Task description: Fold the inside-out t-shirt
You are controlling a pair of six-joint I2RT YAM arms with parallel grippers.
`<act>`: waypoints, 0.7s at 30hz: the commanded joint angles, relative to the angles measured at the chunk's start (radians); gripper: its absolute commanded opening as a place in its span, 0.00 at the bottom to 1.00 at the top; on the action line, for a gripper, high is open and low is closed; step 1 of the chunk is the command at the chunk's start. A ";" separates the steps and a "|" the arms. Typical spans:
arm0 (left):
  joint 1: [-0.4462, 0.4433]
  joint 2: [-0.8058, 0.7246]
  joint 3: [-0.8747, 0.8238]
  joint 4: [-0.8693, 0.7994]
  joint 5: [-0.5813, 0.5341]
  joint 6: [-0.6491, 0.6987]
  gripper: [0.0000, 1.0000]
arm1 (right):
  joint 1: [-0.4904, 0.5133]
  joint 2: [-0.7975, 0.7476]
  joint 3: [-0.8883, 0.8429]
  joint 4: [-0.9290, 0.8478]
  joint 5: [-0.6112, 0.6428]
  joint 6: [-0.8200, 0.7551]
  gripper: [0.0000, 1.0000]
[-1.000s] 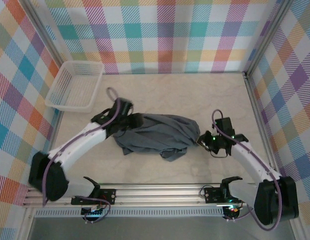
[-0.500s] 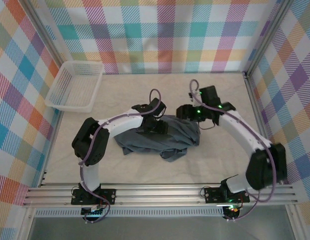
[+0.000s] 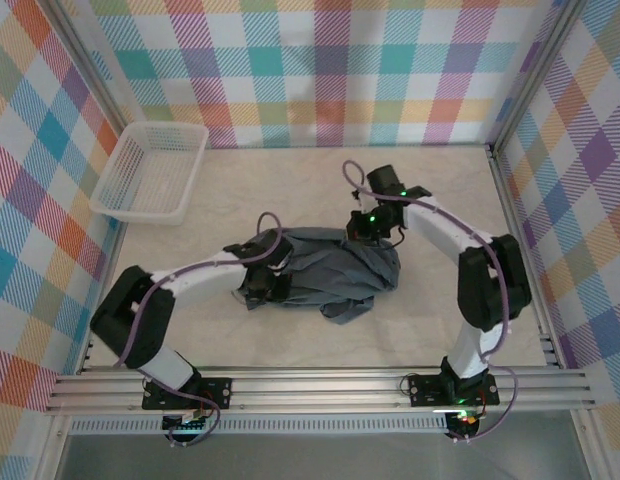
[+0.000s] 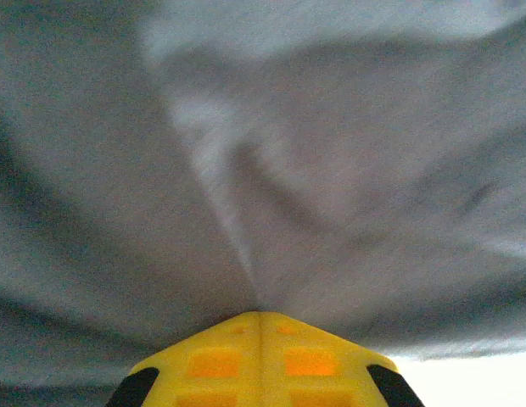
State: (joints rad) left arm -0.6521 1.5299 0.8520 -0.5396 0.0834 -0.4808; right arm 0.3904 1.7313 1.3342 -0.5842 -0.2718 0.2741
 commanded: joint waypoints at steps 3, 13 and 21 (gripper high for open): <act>0.071 -0.157 -0.193 0.031 -0.058 -0.082 0.00 | -0.170 -0.169 -0.074 0.225 -0.130 0.167 0.00; 0.088 -0.355 -0.058 0.207 0.084 0.022 0.25 | -0.183 -0.166 -0.024 0.297 -0.496 0.345 0.00; -0.094 -0.050 0.300 0.311 0.134 0.026 0.55 | -0.182 -0.220 -0.014 0.265 -0.416 0.670 0.00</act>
State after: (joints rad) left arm -0.6998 1.3930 1.0939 -0.2958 0.1925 -0.4576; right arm 0.2096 1.5562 1.3045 -0.3431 -0.6743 0.7570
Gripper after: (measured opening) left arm 0.505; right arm 0.049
